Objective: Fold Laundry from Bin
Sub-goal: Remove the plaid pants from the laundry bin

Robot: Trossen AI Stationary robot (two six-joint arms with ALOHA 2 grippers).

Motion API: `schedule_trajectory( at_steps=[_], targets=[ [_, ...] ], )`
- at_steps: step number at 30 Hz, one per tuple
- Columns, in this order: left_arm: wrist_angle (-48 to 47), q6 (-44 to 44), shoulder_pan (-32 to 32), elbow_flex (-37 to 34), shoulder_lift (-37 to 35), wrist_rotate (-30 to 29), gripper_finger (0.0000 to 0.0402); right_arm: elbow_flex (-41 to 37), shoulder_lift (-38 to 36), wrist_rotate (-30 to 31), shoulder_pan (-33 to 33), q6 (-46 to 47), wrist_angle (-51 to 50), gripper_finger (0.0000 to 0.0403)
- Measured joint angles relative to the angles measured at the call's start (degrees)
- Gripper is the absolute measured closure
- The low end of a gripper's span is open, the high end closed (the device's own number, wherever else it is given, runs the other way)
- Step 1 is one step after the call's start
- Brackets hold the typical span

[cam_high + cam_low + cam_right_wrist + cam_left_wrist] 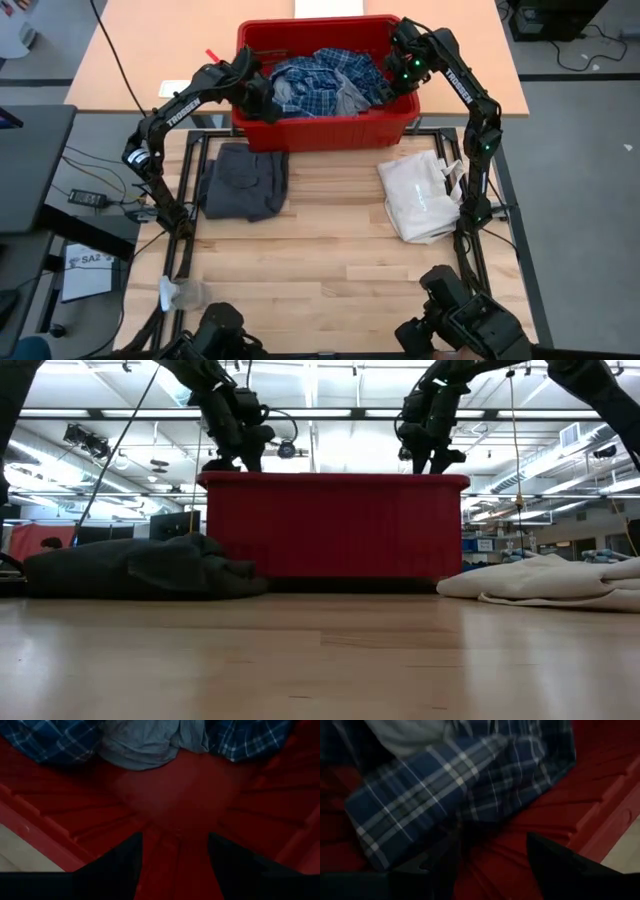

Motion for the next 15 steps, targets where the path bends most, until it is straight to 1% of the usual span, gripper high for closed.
schedule_trajectory(
  at_steps=[2, 8, 12, 15],
  targets=[
    [1.3, 0.0, 0.5, 0.1, -0.2, 0.0, 0.0171, 0.0, 0.0, 0.0, -0.6, -0.5, 0.1, 0.0174],
    [0.9, -0.1, 2.0, 0.1, -0.3, -0.2, 0.017, 0.0, 0.6, -0.1, -3.1, -0.7, 0.1, 0.0174],
    [0.4, -0.4, 1.1, 0.1, -0.3, -0.3, 0.017, -1.4, 0.4, -0.6, -4.0, 0.2, -0.2, 0.0174],
    [-2.3, -0.2, -0.3, 0.1, -0.3, -0.6, 0.017, -4.4, -1.0, -2.1, -4.0, 0.5, -0.2, 0.0174]
  ],
)
